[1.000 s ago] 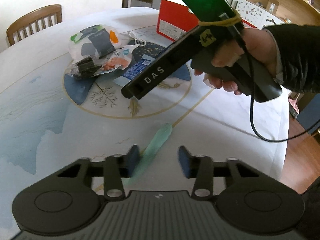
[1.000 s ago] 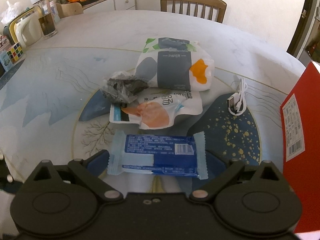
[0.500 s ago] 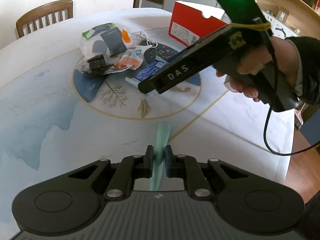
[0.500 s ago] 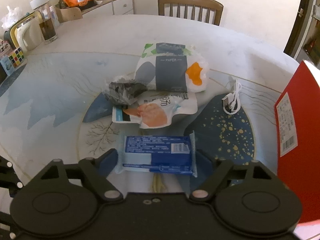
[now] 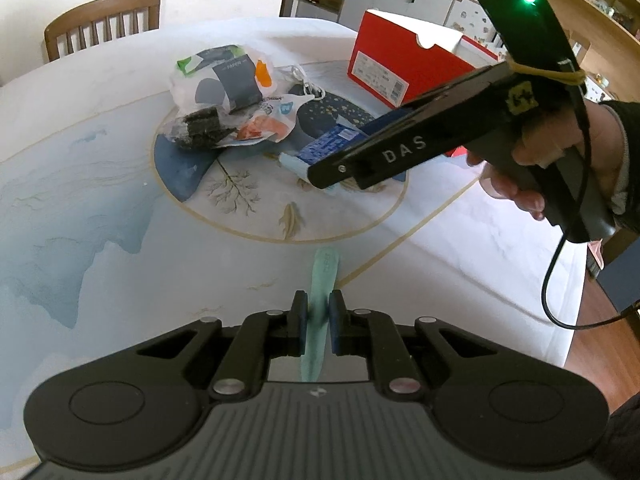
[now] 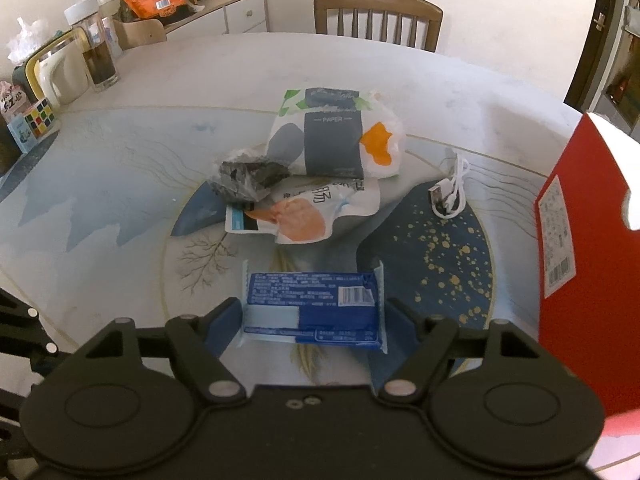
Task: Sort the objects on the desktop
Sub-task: 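Carry the green stick and blue packet with both grippers into the red box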
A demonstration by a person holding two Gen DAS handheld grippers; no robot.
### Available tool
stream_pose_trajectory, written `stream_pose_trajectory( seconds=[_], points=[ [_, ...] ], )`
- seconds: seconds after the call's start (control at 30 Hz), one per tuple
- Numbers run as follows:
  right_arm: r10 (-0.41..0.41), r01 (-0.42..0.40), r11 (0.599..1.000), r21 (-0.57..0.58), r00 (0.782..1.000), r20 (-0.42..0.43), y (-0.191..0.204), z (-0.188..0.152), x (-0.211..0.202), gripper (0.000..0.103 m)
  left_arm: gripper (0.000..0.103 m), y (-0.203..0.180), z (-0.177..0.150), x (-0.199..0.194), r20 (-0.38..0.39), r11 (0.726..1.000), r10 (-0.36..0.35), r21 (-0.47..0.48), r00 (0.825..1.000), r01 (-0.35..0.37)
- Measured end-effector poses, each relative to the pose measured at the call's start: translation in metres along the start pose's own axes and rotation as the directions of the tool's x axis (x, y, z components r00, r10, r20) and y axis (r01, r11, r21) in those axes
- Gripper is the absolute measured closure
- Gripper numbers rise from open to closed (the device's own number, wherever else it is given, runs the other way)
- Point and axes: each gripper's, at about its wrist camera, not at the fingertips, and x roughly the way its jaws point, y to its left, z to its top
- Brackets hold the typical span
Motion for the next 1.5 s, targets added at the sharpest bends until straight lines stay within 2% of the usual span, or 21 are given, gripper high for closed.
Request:
stream_pose_trajectory(
  seconds=[0.4,0.63,0.93,1.2,1.5],
  points=[
    [0.035,-0.035,0.998,0.044,0.999,0.009,-0.009,-0.012,-0.034,0.026,0.094,-0.005,0.007,-0.008,0.030,1.000,0.008,-0.020,1.000,-0.007],
    [0.063,-0.064,0.996,0.059,0.998,0.015,-0.012,-0.020,-0.056,0.026,0.095,0.000,0.013,-0.018,0.062,0.996,-0.008,-0.088,0.998,0.013],
    [0.080,-0.080,0.994,0.069,0.997,0.012,-0.011,-0.028,-0.065,0.026,0.096,-0.002,0.015,-0.024,0.073,0.993,-0.019,-0.113,0.997,0.027],
    [0.089,-0.091,0.994,0.057,0.995,0.036,-0.010,-0.025,-0.082,0.026,0.096,-0.006,0.031,-0.038,0.120,0.994,-0.012,-0.111,0.993,0.025],
    [0.070,-0.074,0.996,0.055,0.995,0.071,-0.025,-0.020,-0.116,0.026,0.096,-0.025,0.063,-0.049,0.187,0.997,-0.025,-0.061,0.982,0.037]
  ],
)
